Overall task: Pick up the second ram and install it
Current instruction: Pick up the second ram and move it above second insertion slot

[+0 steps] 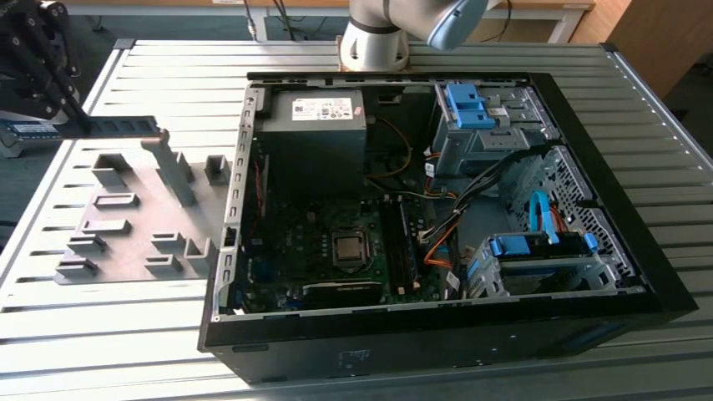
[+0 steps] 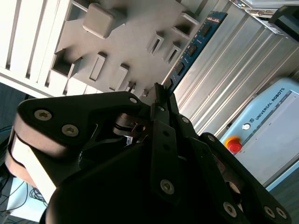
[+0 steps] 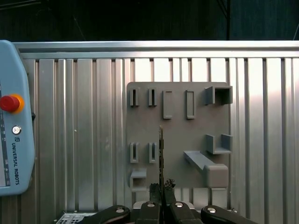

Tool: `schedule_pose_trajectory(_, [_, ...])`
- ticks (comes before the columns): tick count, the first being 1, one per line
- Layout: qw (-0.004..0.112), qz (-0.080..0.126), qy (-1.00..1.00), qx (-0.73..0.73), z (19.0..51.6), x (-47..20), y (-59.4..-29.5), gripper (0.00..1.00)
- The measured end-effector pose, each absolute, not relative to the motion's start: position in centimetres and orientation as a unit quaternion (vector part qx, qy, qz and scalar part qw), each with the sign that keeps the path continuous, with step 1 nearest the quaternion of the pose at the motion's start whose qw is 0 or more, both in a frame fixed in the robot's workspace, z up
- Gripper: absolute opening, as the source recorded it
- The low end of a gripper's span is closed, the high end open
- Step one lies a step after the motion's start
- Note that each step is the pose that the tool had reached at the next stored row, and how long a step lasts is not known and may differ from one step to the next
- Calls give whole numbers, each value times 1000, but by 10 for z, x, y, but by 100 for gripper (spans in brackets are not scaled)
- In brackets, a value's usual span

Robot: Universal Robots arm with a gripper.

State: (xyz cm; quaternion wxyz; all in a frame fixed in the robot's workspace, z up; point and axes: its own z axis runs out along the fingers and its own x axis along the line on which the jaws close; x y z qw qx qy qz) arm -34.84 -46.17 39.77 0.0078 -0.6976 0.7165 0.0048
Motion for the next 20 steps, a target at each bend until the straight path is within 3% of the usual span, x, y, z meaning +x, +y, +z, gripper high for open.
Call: schedule_pose_trajectory(20, [8,5,716,-698,398,-337,-462,14])
